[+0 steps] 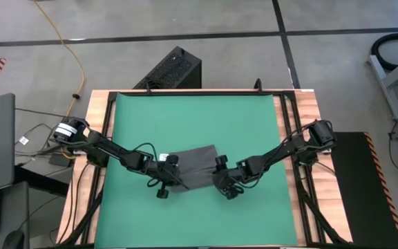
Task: Roll towel
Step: Roll the gray towel
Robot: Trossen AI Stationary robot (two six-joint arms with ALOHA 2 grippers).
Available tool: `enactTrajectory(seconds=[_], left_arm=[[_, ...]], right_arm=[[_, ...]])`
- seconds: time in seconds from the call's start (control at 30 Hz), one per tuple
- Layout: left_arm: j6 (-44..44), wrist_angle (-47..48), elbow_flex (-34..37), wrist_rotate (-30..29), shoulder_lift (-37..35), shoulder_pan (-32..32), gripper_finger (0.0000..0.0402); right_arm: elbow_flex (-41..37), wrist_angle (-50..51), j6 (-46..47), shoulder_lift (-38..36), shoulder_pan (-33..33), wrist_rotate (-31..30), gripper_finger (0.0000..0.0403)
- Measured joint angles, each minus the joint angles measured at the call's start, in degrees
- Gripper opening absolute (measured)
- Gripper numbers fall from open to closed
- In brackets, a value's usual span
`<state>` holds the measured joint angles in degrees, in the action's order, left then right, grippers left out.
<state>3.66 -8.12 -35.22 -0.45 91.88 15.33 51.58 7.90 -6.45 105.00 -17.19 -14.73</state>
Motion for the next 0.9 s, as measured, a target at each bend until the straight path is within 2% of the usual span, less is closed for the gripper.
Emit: enactTrajectory(seconds=[0.13, 0.4, 0.5, 0.77, 0.9], left_arm=[[-1.5, 0.0, 0.0, 0.1, 0.0, -0.2, 0.0000], [-1.1, 0.0, 0.0, 0.2, 0.0, -0.2, 0.0000], [-0.2, 0.0, 0.0, 1.6, 0.0, -0.2, 0.0000], [4.8, -2.0, 0.0, 3.3, 0.3, -0.2, 0.0000], [7.6, -6.9, 0.0, 9.2, 3.0, -0.2, 0.0000]], right_arm=[[0.0, 0.4, 6.5, 0.1, 0.2, -0.2, 0.0222], [-0.1, 0.4, 14.1, -0.2, -0.7, -1.3, 0.0083], [-0.2, 0.6, 15.5, -1.7, -1.0, 0.2, 0.0055], [1.6, 6.1, 19.3, -7.1, 1.8, 18.1, 0.0054], [2.3, 7.8, 22.7, -7.1, 5.4, 30.0, 0.0054]])
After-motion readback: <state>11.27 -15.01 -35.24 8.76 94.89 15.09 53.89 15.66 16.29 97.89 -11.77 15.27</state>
